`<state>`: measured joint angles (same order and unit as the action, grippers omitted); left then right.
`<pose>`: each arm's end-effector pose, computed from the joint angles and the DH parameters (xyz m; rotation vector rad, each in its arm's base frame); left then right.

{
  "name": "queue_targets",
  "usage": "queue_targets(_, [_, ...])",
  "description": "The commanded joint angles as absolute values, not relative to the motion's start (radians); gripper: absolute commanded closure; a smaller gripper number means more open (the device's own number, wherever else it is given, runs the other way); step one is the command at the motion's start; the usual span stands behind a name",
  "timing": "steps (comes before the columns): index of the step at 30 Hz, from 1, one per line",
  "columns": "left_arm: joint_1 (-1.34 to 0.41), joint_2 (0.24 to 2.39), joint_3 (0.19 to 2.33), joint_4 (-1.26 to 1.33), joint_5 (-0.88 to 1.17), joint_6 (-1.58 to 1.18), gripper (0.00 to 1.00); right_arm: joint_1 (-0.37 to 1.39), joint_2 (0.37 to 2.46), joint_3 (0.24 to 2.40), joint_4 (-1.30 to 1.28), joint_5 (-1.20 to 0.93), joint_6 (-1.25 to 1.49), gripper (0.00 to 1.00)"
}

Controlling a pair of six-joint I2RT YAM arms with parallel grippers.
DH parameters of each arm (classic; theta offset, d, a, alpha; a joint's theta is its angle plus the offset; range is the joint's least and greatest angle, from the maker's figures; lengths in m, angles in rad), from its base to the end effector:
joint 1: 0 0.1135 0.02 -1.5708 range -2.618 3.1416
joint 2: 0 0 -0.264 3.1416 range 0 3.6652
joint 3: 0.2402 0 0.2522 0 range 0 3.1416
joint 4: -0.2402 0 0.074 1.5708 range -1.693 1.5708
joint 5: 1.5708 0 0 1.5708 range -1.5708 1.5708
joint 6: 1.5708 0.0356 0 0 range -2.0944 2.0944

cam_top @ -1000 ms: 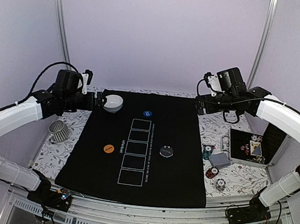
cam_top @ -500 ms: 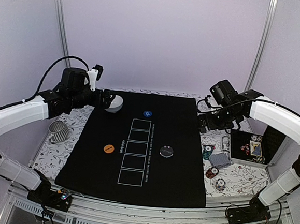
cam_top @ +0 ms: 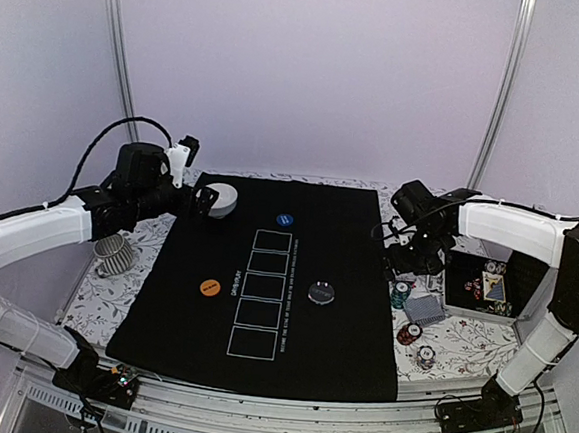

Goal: Distribute texas hold em gaming equipment
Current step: Pick up the pile of poker chips from the pile of poker chips.

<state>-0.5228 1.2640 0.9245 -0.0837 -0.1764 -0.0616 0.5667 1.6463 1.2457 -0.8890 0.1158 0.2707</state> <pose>0.2549 -0.1397 0.2954 0.3440 1.9627 -0.2019 0.2715 0.1679 0.2314 -0.3955 2.8105 0.0130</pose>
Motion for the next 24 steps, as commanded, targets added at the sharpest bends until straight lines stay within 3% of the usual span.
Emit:
queue_targets(1, [-0.532,1.242,0.909,-0.039,-0.204,-0.024,0.02,0.549,1.702,1.217,-0.871,0.077,0.261,0.19])
queue_targets(3, [-0.532,1.244,0.908,-0.039,-0.207,-0.022,0.02,0.546,1.71,1.193,-0.861,0.077,0.259,0.25])
queue_targets(8, [-0.532,1.249,0.907,-0.039,-0.207,-0.019,0.02,0.523,1.735,1.161,-0.829,0.085,0.256,0.26])
queue_targets(14, [-0.532,1.252,0.908,-0.038,-0.213,-0.016,0.02,0.515,1.756,1.164,-0.815,0.089,0.246,0.4])
queue_targets(18, [-0.532,1.254,0.908,-0.038,-0.216,-0.013,0.02,0.514,1.766,1.172,-0.815,0.075,0.24,0.43])
queue_targets(24, [-0.532,1.255,0.907,-0.037,-0.219,-0.011,0.02,0.514,1.766,1.179,-0.824,0.074,0.241,0.64])
